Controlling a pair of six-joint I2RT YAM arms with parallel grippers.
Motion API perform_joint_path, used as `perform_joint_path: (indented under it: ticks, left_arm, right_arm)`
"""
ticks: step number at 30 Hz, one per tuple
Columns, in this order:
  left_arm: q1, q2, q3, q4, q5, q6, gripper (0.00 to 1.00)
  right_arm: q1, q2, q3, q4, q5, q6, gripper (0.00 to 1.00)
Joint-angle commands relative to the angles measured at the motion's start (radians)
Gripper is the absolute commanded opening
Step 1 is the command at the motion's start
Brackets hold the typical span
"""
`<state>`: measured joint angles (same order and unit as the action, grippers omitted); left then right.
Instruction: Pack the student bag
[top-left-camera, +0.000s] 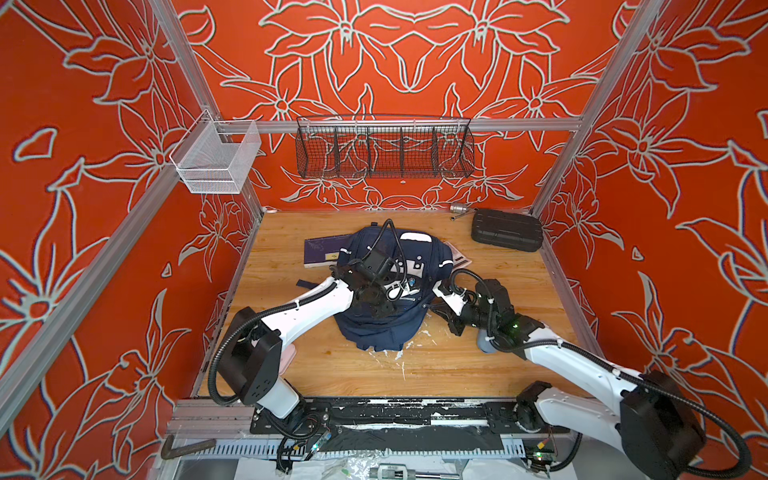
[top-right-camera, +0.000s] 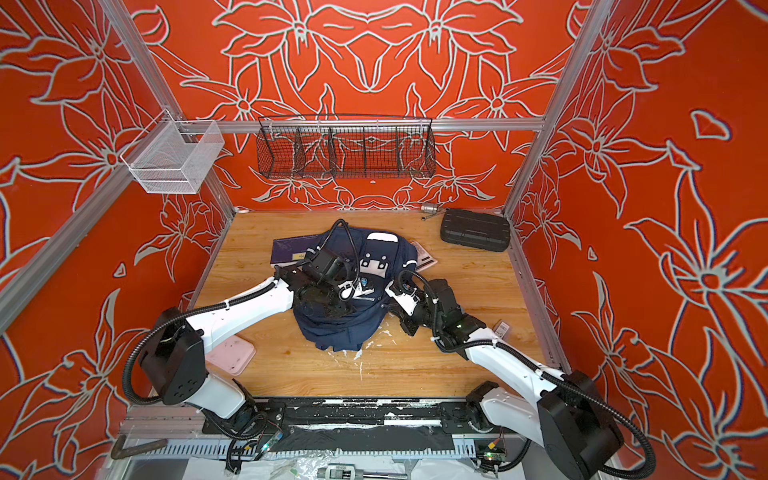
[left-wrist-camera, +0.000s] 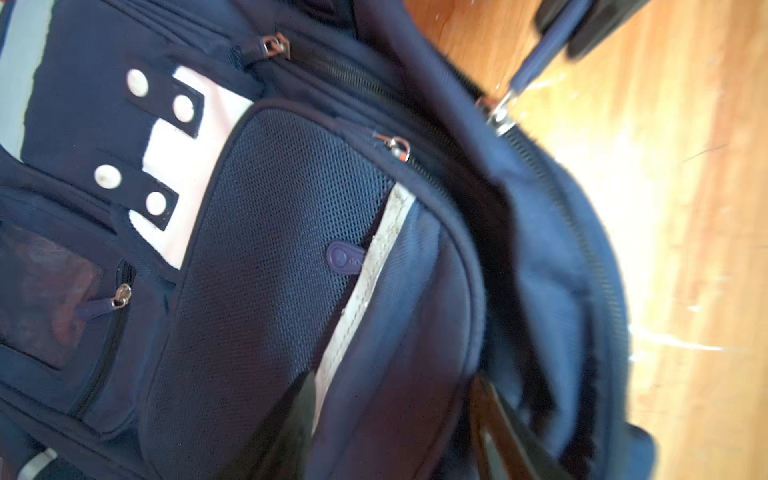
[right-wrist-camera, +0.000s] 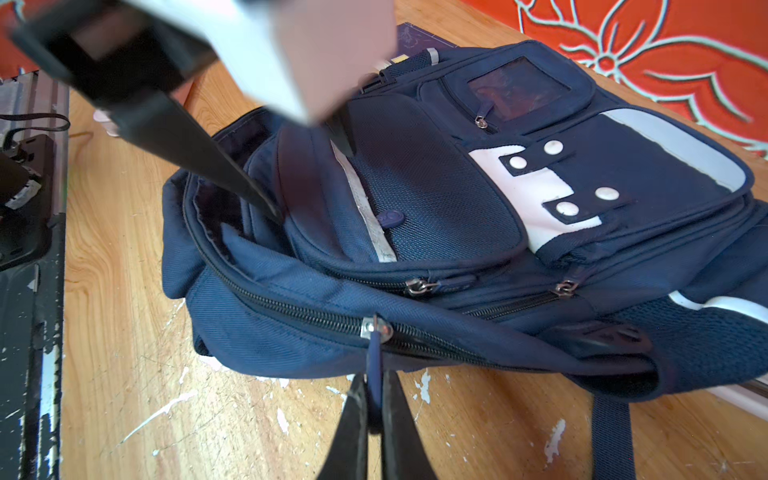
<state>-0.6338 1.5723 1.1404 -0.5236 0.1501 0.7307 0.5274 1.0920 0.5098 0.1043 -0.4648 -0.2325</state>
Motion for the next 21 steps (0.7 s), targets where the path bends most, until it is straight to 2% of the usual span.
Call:
perform_joint_path:
  ticks: [1, 5, 9, 11, 16, 21]
  left_arm:
    - [-0.014, 0.03, -0.037, 0.099, -0.108, 0.106, 0.59]
    - [-0.016, 0.026, -0.085, 0.167, -0.101, 0.126, 0.63]
    - [-0.018, 0.03, -0.107, 0.231, -0.124, 0.07, 0.62]
    - [-0.017, 0.051, -0.085, 0.204, -0.113, 0.038, 0.52]
    - [-0.017, 0.09, -0.025, 0.134, -0.136, -0.047, 0.0]
    - [-0.017, 0.068, 0.039, 0.061, -0.115, -0.175, 0.0]
  right_arm:
    - [0.0, -0.01, 0.039, 0.007, -0.045, -0.032, 0.0]
    - [0.0, -0.011, 0.04, 0.005, -0.038, -0.024, 0.0]
    - [0.0, -0.011, 0.041, 0.008, -0.04, -0.018, 0.0]
    - [0.0, -0.01, 0.04, 0.009, -0.042, -0.016, 0.0]
    - [0.0, -0.004, 0.044, -0.012, -0.055, -0.026, 0.0]
    - [0.002, -0.005, 0.043, 0.0, -0.073, -0.018, 0.0]
